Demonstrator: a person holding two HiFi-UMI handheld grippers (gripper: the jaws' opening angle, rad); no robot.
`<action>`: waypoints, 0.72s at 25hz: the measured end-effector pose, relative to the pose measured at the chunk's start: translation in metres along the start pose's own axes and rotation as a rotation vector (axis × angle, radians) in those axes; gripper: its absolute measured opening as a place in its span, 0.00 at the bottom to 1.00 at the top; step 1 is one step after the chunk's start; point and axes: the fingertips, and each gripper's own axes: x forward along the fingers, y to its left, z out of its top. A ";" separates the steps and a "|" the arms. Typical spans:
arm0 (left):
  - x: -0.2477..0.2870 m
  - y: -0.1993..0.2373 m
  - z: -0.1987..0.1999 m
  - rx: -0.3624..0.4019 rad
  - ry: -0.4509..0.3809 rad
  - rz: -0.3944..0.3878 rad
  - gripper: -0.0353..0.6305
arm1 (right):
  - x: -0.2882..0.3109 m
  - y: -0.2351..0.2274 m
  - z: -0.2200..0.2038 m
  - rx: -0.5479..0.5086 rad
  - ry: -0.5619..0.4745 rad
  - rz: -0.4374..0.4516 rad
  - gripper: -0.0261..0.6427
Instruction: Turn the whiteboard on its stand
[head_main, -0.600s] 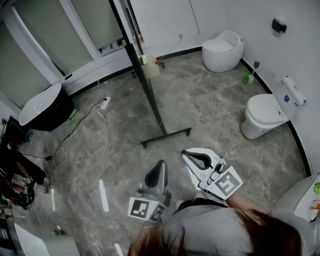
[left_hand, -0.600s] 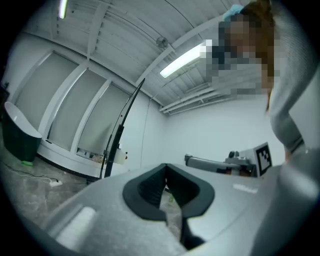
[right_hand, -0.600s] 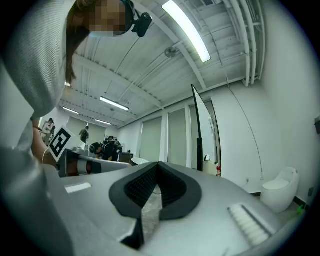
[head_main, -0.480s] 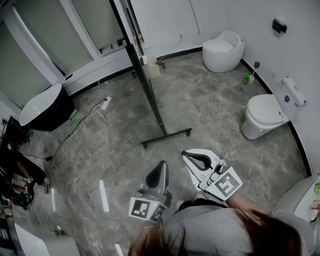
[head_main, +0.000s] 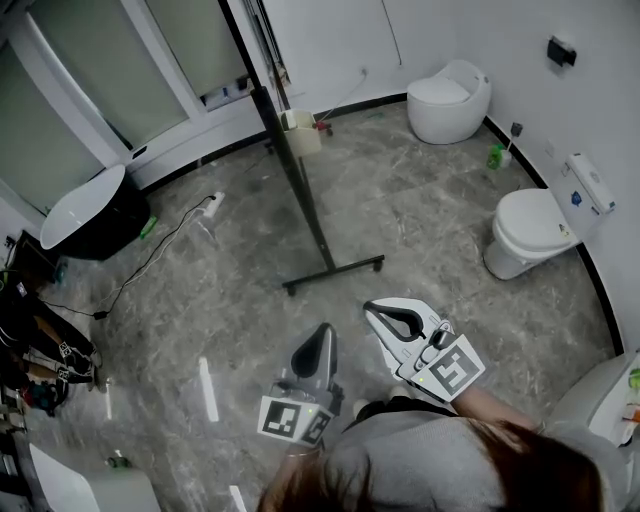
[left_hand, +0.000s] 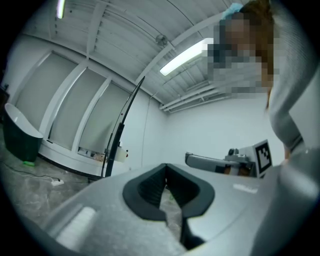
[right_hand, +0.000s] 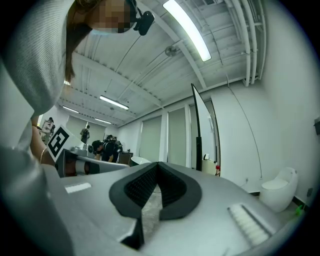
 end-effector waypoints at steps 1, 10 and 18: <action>0.000 0.000 -0.001 -0.004 0.000 0.003 0.05 | 0.000 -0.001 0.001 0.003 -0.008 -0.002 0.04; 0.008 -0.002 -0.005 -0.009 -0.002 0.035 0.05 | -0.006 -0.013 0.008 -0.026 -0.043 -0.007 0.04; 0.016 -0.012 -0.029 -0.041 0.000 0.091 0.05 | -0.019 -0.033 -0.015 -0.003 -0.003 0.032 0.04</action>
